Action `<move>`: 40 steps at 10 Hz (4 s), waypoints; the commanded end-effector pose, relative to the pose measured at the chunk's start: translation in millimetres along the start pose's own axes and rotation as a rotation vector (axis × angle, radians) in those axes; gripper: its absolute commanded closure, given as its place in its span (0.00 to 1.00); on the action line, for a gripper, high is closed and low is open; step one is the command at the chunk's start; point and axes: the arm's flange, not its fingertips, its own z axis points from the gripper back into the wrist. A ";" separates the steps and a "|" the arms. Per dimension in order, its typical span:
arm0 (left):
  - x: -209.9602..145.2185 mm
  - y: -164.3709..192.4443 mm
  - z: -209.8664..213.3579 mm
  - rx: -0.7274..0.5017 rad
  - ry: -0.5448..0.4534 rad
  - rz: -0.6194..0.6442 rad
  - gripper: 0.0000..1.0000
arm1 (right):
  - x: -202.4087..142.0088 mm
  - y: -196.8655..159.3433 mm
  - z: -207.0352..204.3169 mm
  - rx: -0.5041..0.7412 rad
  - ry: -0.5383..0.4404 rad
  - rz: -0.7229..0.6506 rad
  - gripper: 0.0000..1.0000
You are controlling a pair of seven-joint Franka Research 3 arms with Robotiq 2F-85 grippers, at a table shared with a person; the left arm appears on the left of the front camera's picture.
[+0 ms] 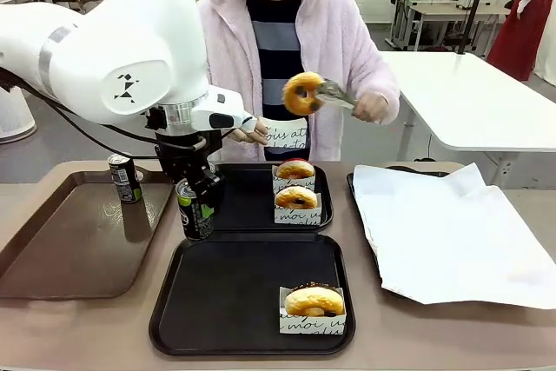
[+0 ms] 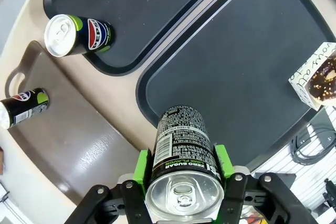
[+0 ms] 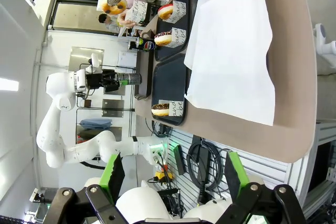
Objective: Set up donuts and drinks on trays.
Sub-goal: Pick up one Pepsi coke from the Handle tray and place it on the Flat Tray without a Pepsi coke.
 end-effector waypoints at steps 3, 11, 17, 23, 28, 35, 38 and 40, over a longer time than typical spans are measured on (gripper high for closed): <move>-3.2 19.2 -27.4 -0.125 -0.006 0.003 0.42 | -0.7 -0.2 1.1 0.013 -0.006 0.003 0.00; 20.9 4.7 -89.3 -0.168 0.045 -0.002 0.42 | -0.7 -0.2 1.1 0.013 -0.006 0.003 0.00; -114.2 0.6 4.5 -0.136 0.077 -0.170 0.42 | -0.7 -0.2 1.1 0.013 -0.006 0.003 0.00; -74.5 -1.6 2.8 -0.119 0.004 -0.092 0.42 | -0.7 -0.2 1.1 0.013 -0.006 0.003 0.00; 10.4 -12.5 -51.0 -0.070 0.007 0.061 0.42 | -0.7 -0.2 1.1 0.013 -0.006 0.003 0.00; 29.0 -10.5 -92.9 -0.046 0.047 0.088 0.42 | -0.7 -0.2 1.1 0.013 -0.006 0.003 0.00; 28.7 -8.1 -89.3 -0.071 0.043 0.084 0.00 | -0.7 -0.2 1.1 0.013 -0.006 0.003 0.00; 26.4 -3.7 -82.9 -0.086 0.031 0.093 0.00 | -0.7 -0.2 1.1 0.013 -0.006 0.003 0.00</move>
